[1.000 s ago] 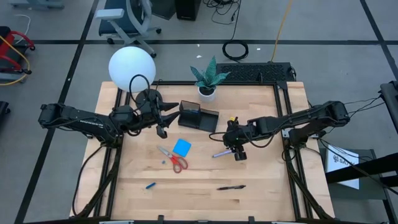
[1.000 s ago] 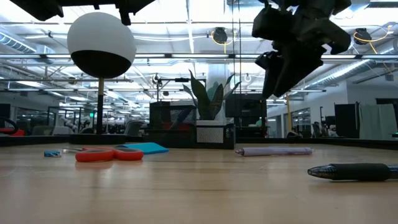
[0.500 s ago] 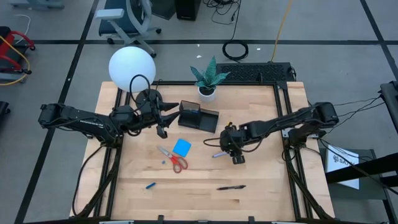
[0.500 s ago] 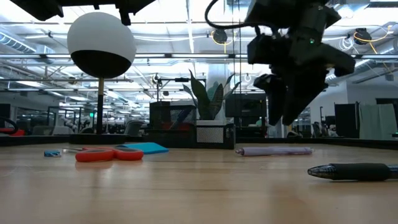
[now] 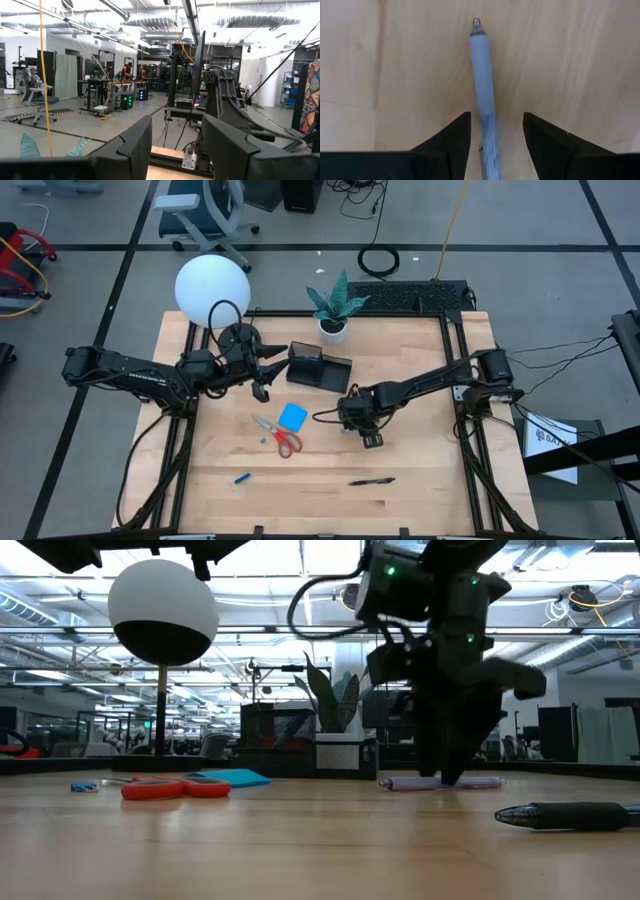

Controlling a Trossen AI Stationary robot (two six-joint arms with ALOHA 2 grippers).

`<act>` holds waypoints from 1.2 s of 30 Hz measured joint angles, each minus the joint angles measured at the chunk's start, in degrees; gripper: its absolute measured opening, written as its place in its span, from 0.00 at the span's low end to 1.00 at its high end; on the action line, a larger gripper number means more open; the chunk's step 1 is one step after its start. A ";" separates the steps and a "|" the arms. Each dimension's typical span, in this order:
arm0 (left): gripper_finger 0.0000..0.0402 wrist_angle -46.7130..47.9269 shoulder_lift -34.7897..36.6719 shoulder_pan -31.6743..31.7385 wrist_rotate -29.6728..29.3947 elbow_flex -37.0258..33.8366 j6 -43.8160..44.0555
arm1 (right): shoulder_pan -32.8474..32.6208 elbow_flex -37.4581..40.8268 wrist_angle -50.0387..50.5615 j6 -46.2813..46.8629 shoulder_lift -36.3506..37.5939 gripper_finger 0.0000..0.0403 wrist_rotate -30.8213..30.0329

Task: Pick and place office supplies into organizer
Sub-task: Put the purple pen into the desk organizer

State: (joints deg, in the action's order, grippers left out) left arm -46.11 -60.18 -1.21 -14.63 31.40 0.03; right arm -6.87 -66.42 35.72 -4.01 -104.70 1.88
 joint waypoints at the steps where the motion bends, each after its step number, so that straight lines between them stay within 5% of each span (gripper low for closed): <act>1: 0.45 0.00 0.00 0.02 0.00 -0.01 0.00 | 0.00 -0.42 0.29 0.09 -0.83 0.42 0.04; 12: 0.45 0.01 0.00 0.02 -0.07 0.00 -0.04 | 0.05 -4.15 4.26 -0.19 -4.87 0.39 1.13; 24: 0.45 0.00 0.00 0.01 -0.12 -0.01 0.05 | 0.07 -4.45 6.62 -1.94 -5.05 0.06 2.65; 36: 0.45 0.01 0.00 0.00 -0.42 0.00 0.09 | 0.09 -4.39 7.41 -6.04 -4.78 0.05 2.72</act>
State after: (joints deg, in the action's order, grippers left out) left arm -46.10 -60.18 -1.21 -15.05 31.40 0.12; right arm -6.79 -70.81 43.12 -10.05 -109.48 4.60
